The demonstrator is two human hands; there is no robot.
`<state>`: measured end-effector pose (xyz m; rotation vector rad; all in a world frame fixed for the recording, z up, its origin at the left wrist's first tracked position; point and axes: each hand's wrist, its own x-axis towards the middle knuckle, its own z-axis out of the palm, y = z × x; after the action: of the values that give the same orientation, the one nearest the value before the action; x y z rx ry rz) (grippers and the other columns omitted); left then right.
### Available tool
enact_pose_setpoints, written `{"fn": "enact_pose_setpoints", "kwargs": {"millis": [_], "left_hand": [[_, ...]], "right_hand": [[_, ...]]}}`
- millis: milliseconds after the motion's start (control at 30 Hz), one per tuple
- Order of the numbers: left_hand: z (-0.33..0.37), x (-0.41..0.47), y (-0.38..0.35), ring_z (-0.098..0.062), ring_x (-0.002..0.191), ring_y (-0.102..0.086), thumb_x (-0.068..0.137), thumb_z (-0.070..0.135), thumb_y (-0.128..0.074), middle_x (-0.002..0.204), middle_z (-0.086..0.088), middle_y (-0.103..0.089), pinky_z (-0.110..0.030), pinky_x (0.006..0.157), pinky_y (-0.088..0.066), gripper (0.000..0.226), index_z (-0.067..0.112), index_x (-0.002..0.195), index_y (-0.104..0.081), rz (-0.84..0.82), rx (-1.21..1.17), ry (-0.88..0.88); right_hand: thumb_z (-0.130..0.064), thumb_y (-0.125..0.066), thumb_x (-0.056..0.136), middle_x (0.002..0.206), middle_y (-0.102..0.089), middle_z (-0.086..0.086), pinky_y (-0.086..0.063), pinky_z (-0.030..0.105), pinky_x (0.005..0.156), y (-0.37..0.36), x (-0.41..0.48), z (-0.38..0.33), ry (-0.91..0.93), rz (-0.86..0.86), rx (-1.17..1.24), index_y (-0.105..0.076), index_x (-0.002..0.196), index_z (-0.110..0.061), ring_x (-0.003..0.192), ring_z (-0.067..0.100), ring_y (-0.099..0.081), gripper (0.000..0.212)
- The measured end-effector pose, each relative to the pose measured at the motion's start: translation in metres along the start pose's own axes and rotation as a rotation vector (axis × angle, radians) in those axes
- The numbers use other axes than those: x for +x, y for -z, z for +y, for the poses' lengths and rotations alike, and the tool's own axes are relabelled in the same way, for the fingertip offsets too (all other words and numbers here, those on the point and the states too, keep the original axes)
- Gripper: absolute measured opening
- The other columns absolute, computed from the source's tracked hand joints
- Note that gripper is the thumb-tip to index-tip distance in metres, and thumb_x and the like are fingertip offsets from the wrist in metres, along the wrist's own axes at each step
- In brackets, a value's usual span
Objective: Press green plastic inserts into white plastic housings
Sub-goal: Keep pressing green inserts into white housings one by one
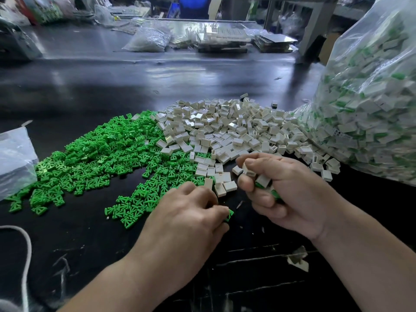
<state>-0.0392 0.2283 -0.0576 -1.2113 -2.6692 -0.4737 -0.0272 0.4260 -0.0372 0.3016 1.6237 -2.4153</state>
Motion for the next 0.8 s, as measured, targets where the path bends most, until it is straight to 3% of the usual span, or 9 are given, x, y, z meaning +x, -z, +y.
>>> {"fn": "enact_pose_setpoints", "kwargs": {"millis": [133, 233, 333, 467, 533, 600, 700, 800], "left_hand": [[-0.002, 0.001, 0.001, -0.020, 0.076, -0.054, 0.084, 0.044, -0.058, 0.083, 0.006, -0.063, -0.037, 0.063, -0.051, 0.024, 0.026, 0.082, -0.075, -0.027, 0.037, -0.030], [0.000, 0.001, 0.000, -0.020, 0.074, -0.054, 0.079, 0.051, -0.061, 0.077, 0.006, -0.060, -0.034, 0.061, -0.050, 0.028, 0.025, 0.077, -0.071, -0.020, 0.008, 0.014], [0.002, 0.001, -0.003, -0.021, 0.071, -0.052, 0.083, 0.044, -0.059, 0.074, 0.005, -0.058, -0.036, 0.062, -0.049, 0.024, 0.023, 0.076, -0.068, -0.006, 0.010, 0.028], [0.002, 0.002, -0.001, -0.020, 0.072, -0.054, 0.091, 0.034, -0.050, 0.076, 0.005, -0.060, -0.038, 0.066, -0.047, 0.024, 0.020, 0.081, -0.067, 0.067, -0.011, 0.056], [0.001, 0.001, 0.006, -0.007, 0.073, -0.053, 0.090, 0.038, -0.046, 0.075, 0.013, -0.059, -0.023, 0.066, -0.043, 0.020, 0.028, 0.084, -0.062, 0.136, -0.175, 0.193], [-0.002, -0.001, 0.012, -0.004, 0.072, -0.055, 0.087, 0.045, -0.042, 0.075, 0.013, -0.059, -0.014, 0.060, -0.040, 0.019, 0.034, 0.082, -0.056, 0.192, -0.398, 0.353], [-0.006, -0.004, 0.016, -0.008, 0.064, -0.060, 0.086, 0.045, -0.046, 0.076, 0.006, -0.066, -0.021, 0.057, -0.047, 0.018, 0.032, 0.082, -0.058, 0.209, -0.755, 0.484], [-0.004, -0.003, 0.019, -0.009, 0.063, -0.064, 0.089, 0.054, -0.054, 0.074, 0.005, -0.067, -0.022, 0.058, -0.051, 0.024, 0.032, 0.081, -0.061, 0.189, -0.938, 0.471]], "right_hand": [[-0.014, -0.058, 0.091, 0.075, -0.063, 0.011, -0.031, 0.015, 0.030, 0.000, 0.000, 0.004, -0.006, -0.100, 0.075, -0.051, 0.097, -0.009, 0.040, 0.008, -0.043, 0.010], [-0.017, -0.064, 0.082, 0.087, -0.071, 0.014, -0.032, 0.016, 0.031, 0.002, 0.001, 0.006, 0.019, -0.098, 0.059, -0.055, 0.108, -0.003, 0.042, 0.009, -0.044, 0.031], [-0.017, -0.068, 0.083, 0.098, -0.072, 0.018, -0.034, 0.017, 0.032, 0.003, 0.003, 0.008, 0.019, -0.115, 0.071, -0.064, 0.107, -0.006, 0.043, 0.010, -0.047, 0.026], [-0.020, -0.073, 0.080, 0.080, -0.063, 0.008, -0.033, 0.017, 0.034, 0.001, 0.003, 0.009, 0.035, -0.085, 0.029, -0.077, 0.097, -0.015, 0.045, 0.010, -0.044, 0.019], [-0.022, -0.073, 0.076, 0.074, -0.058, 0.006, -0.030, 0.017, 0.033, -0.001, 0.002, 0.010, 0.030, -0.051, -0.022, -0.077, 0.097, -0.014, 0.046, 0.010, -0.041, 0.023], [-0.020, -0.073, 0.076, 0.075, -0.061, 0.008, -0.031, 0.017, 0.034, -0.004, 0.000, 0.011, 0.024, -0.057, -0.046, -0.077, 0.097, -0.011, 0.046, 0.011, -0.042, 0.023], [-0.021, -0.071, 0.081, 0.082, -0.066, 0.010, -0.032, 0.018, 0.035, -0.012, -0.003, 0.015, 0.040, -0.134, -0.058, -0.075, 0.098, -0.009, 0.046, 0.011, -0.045, 0.021], [-0.029, -0.068, 0.088, 0.078, -0.064, 0.006, -0.032, 0.018, 0.035, -0.019, -0.006, 0.021, 0.096, -0.193, -0.155, -0.072, 0.095, -0.012, 0.045, 0.010, -0.045, 0.018]]}}
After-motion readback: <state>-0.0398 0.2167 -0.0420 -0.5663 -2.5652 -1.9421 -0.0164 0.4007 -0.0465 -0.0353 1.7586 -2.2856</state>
